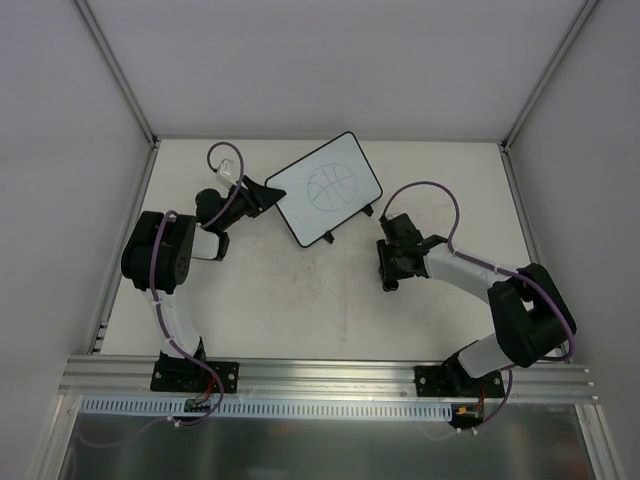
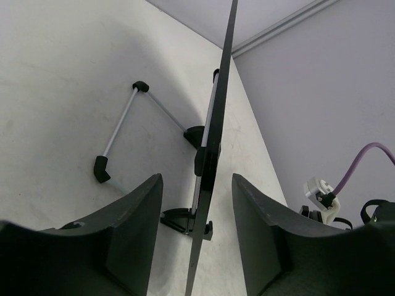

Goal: Erase the whiteboard

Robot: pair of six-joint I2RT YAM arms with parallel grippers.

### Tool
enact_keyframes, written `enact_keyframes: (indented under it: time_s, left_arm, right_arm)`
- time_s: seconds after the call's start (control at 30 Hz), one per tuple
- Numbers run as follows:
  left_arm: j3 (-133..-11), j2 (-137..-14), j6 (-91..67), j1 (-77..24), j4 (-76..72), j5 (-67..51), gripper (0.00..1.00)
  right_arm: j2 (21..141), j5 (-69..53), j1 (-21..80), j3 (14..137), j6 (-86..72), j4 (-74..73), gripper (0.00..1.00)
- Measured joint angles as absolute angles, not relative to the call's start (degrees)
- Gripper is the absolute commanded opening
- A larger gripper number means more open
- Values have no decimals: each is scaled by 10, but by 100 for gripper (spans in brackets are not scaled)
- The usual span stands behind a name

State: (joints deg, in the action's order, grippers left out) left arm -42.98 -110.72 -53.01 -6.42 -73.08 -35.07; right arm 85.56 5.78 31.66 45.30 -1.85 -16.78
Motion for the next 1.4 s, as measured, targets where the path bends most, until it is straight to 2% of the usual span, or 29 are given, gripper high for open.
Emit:
enact_keyframes:
  time_s: [0.27, 0.37, 0.43, 0.5, 0.7, 1.03, 1.23, 1.4]
  left_arm:
    - [-435, -1107, -515, -75, -731, -338, 43]
    - [-436, -1109, -504, -79, -731, -338, 40]
    - [-439, -1115, -500, -79, -731, -338, 39]
    - [-446, -1124, -499, -79, -731, -338, 38]
    - [-451, -1136, -498, -79, -732, -338, 39]
    - [-451, -1136, -479, -79, -734, -335, 44]
    - [-450, -1136, -471, -79, -736, -335, 38]
    - [-453, -1136, -471, -79, -737, -340, 39]
  right_arm:
    - [855, 59, 317, 453, -18, -167, 27]
    - [852, 62, 317, 453, -18, -168, 18]
    - [844, 63, 317, 453, -18, -168, 6]
    - [834, 63, 317, 453, -18, -168, 2]
    - [803, 62, 318, 466, -18, -171, 0]
    - [812, 51, 319, 588, -9, -176, 0]
    - [855, 40, 321, 660, 8, -176, 0]
    - [899, 34, 322, 705, 27, -179, 0]
